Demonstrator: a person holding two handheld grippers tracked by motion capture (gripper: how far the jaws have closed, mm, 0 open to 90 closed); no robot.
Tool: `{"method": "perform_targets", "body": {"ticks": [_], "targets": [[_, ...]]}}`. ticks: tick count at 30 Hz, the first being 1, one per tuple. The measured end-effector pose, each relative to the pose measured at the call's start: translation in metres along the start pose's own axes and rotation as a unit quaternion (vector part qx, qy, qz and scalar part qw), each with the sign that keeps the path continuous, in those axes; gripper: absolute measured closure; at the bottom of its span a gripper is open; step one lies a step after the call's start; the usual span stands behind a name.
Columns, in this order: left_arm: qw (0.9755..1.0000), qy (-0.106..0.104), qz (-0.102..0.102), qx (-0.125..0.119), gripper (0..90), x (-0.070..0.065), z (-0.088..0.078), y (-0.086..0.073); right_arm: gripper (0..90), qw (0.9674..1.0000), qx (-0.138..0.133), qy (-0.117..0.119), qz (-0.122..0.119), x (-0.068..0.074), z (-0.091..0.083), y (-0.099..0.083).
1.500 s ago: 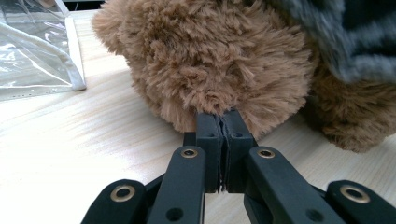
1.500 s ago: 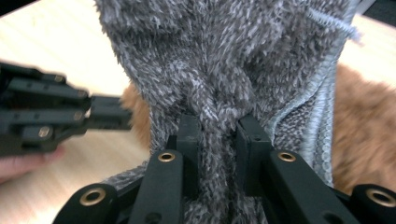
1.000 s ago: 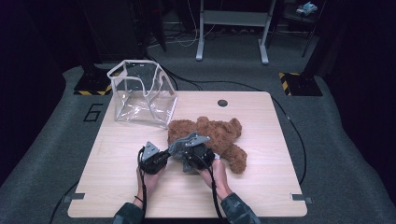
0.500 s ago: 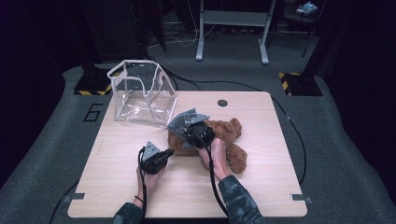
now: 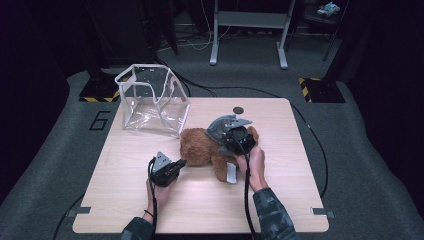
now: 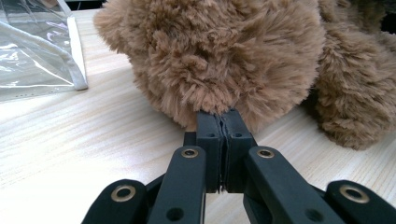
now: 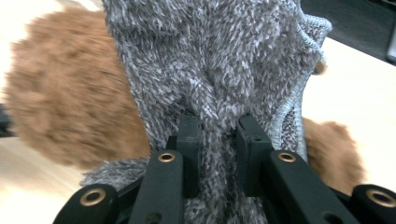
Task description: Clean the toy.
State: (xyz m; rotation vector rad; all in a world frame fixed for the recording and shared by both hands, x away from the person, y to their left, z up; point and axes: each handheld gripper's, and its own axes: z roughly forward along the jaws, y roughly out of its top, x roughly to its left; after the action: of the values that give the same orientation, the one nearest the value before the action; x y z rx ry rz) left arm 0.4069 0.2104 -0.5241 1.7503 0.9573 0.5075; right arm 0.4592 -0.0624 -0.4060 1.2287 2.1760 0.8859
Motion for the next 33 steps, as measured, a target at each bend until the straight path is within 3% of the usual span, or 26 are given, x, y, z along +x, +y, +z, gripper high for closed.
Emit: {"method": "perform_targets", "body": {"ticks": [4, 10, 12, 14, 15, 20, 22, 26, 29, 33], "targets": [[1.0000, 0.002, 0.002, 0.002, 88.3, 0.000, 0.000, 0.000, 74.8, 0.9997, -0.001, -0.015, 0.017, -0.020, -0.005, -0.007], [1.0000, 0.002, 0.002, 0.002, 88.4, 0.000, 0.000, 0.000, 74.8, 0.9991, -0.005, -0.028, 0.030, -0.036, -0.010, -0.012], [1.0000, 0.002, 0.003, 0.003, 88.4, 0.000, 0.000, 0.000, 74.9, 0.9981, -0.004, -0.040, 0.047, -0.047, -0.013, -0.018], [1.0000, 0.002, 0.003, 0.003, 88.4, 0.000, 0.000, 0.000, 74.9, 0.9978, -0.003, -0.041, 0.052, -0.050, -0.012, -0.020], [1.0000, 0.002, 0.003, 0.003, 88.4, 0.000, 0.000, 0.000, 74.9, 0.9971, -0.001, -0.043, 0.064, -0.057, -0.011, -0.027], [1.0000, -0.001, 0.005, 0.007, 88.4, -0.001, 0.000, 0.000, 75.0, 0.9959, 0.008, -0.040, 0.081, -0.066, -0.004, -0.040], [1.0000, 0.001, 0.004, 0.005, 88.5, -0.001, 0.000, 0.000, 75.2, 0.9943, 0.014, -0.038, 0.099, -0.072, 0.003, -0.049], [1.0000, 0.003, 0.002, 0.002, 88.5, -0.001, 0.001, 0.000, 75.2, 0.9931, 0.025, -0.039, 0.107, -0.078, 0.009, -0.056], [1.0000, 0.004, 0.002, 0.003, 88.5, -0.001, 0.001, 0.000, 75.1, 0.9906, 0.053, -0.042, 0.119, -0.089, 0.020, -0.068], [1.0000, 0.005, 0.005, 0.003, 88.5, -0.001, 0.001, 0.000, 75.0, 0.9891, 0.053, -0.047, 0.129, -0.100, 0.018, -0.069]]}}
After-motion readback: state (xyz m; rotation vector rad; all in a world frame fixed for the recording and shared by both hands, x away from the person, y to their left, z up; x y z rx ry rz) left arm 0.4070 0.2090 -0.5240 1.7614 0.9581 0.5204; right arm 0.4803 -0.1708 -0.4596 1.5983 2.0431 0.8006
